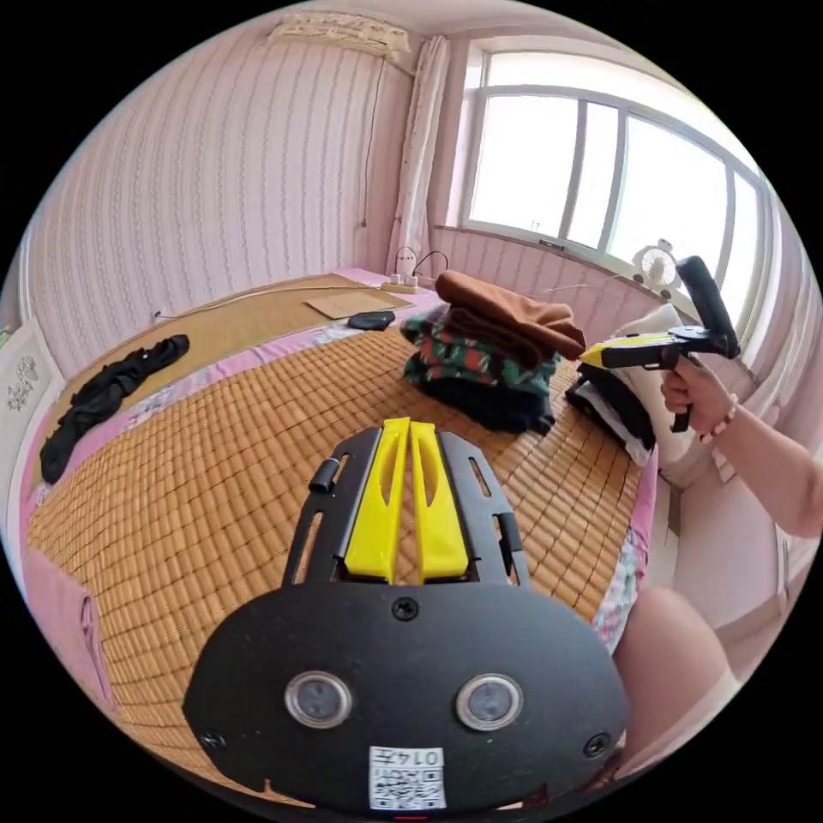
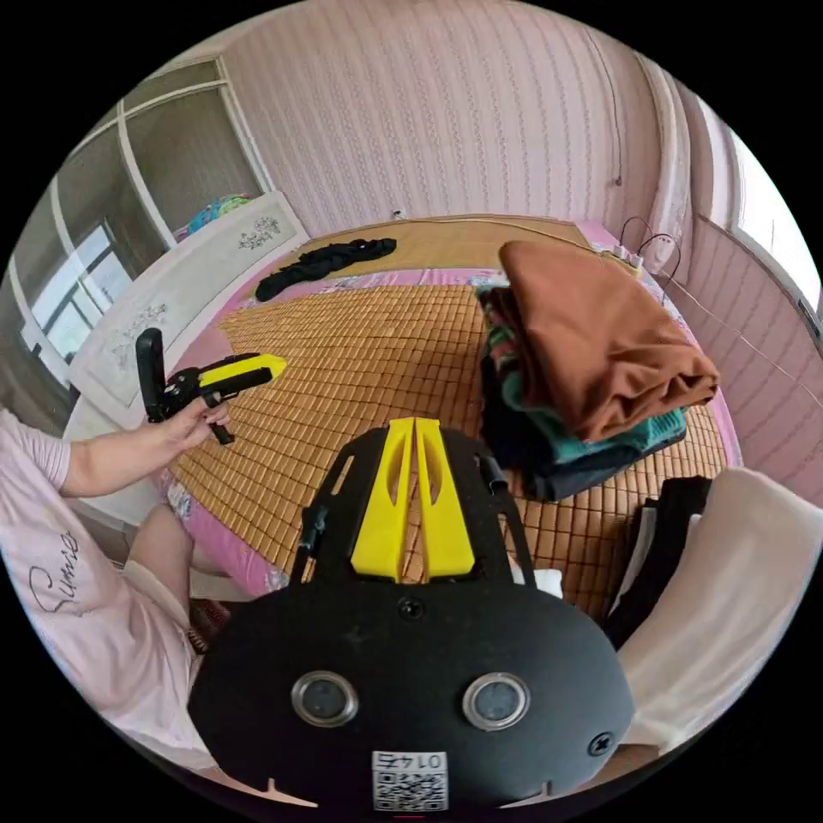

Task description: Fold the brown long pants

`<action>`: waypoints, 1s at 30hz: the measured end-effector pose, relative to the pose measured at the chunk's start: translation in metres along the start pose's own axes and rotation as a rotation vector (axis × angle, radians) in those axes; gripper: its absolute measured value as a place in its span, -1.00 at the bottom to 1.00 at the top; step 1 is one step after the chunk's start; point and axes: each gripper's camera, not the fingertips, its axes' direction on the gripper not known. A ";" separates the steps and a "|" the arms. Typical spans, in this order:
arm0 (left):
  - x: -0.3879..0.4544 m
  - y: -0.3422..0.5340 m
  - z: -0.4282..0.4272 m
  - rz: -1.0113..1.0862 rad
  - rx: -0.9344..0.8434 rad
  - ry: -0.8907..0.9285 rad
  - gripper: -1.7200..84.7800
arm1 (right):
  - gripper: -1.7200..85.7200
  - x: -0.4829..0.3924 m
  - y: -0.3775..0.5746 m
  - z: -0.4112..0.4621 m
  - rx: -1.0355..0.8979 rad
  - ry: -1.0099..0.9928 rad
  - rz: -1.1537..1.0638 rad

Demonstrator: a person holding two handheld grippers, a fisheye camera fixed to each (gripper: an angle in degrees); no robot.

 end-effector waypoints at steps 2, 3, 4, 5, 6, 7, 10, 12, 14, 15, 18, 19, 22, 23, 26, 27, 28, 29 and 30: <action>-0.017 0.068 -0.057 -0.045 -0.045 -0.003 -0.98 | -0.98 -0.069 0.067 0.025 -0.115 -0.123 -0.023; -0.027 0.113 -0.098 -0.097 -0.068 -0.008 -0.98 | -0.98 -0.086 0.084 0.031 -0.146 -0.140 -0.017; -0.031 0.134 -0.119 -0.131 -0.073 -0.020 -0.98 | -0.98 -0.116 0.115 0.040 -0.192 -0.167 0.030; -0.036 0.174 -0.162 -0.212 -0.085 -0.071 -0.98 | -0.98 -0.144 0.140 0.045 -0.212 -0.193 0.085; -0.038 0.210 -0.202 -0.310 -0.090 -0.148 -0.98 | -0.98 -0.158 0.150 0.047 -0.217 -0.205 0.107; -0.038 0.226 -0.221 -0.349 -0.092 -0.181 -0.98 | -0.98 -0.188 0.164 0.050 -0.220 -0.215 0.135; -0.027 0.285 -0.300 -0.472 -0.046 -0.332 -0.98 | -0.97 -0.266 0.167 0.065 -0.233 -0.233 0.015; -0.020 0.313 -0.338 -0.505 0.028 -0.430 -0.97 | -0.94 -0.315 0.150 0.080 -0.302 -0.250 -0.157; -0.022 0.325 -0.354 -0.518 0.067 -0.432 -0.95 | -0.88 -0.371 0.123 0.093 -0.309 -0.200 -0.308; -0.026 0.331 -0.364 -0.527 0.103 -0.412 -0.93 | -0.87 -0.384 0.117 0.095 -0.297 -0.200 -0.342; -0.035 0.342 -0.382 -0.538 0.168 -0.401 -0.87 | -0.82 -0.446 0.089 0.103 -0.228 -0.206 -0.464; -0.037 0.344 -0.385 -0.543 0.173 -0.401 -0.86 | -0.79 -0.469 0.081 0.109 -0.216 -0.219 -0.504; -0.048 0.355 -0.393 -0.573 0.180 -0.397 -0.85 | -0.73 -0.522 0.066 0.133 -0.241 -0.235 -0.617; -0.053 0.359 -0.394 -0.592 0.175 -0.393 -0.84 | -0.73 -0.542 0.061 0.145 -0.255 -0.228 -0.663; -0.071 0.364 -0.392 -0.632 0.163 -0.378 -0.83 | -0.72 -0.584 0.040 0.175 -0.255 -0.217 -0.749; -0.080 0.364 -0.390 -0.646 0.155 -0.375 -0.82 | -0.71 -0.591 0.034 0.183 -0.255 -0.218 -0.758; -0.085 0.363 -0.389 -0.653 0.150 -0.372 -0.82 | -0.69 -0.604 0.021 0.199 -0.264 -0.234 -0.762; -0.097 0.362 -0.385 -0.668 0.145 -0.374 -0.81 | -0.67 -0.615 0.005 0.215 -0.279 -0.267 -0.747; -0.109 0.359 -0.381 -0.683 0.144 -0.372 -0.79 | -0.67 -0.620 -0.003 0.224 -0.290 -0.282 -0.736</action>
